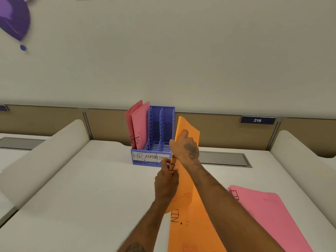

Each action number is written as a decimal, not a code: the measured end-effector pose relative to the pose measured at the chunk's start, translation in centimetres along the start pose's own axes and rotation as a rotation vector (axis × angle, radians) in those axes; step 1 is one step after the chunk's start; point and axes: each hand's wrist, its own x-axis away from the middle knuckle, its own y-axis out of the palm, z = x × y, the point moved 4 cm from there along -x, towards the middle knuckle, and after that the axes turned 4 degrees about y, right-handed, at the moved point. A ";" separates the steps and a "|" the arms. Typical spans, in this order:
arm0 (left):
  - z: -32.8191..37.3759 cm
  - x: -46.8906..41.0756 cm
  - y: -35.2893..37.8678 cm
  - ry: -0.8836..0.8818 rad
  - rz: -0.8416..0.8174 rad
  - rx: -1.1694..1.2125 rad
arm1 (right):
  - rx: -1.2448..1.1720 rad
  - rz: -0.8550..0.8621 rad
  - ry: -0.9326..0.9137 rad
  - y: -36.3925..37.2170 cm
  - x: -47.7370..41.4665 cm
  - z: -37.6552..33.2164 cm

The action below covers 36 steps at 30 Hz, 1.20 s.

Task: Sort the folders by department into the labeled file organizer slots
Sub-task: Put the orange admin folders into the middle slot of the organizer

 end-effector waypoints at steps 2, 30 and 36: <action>0.2 -0.1 -0.8 0.038 0.041 -0.036 | -0.025 0.035 0.005 -0.7 -0.2 -1.4; -8.0 -19.9 -16.1 0.529 -0.385 -0.225 | -0.189 0.314 -0.151 4.7 -7.1 -17.3; -9.2 -28.7 -15.4 0.566 -0.328 -0.569 | -0.152 0.369 -0.243 7.0 -9.8 -19.2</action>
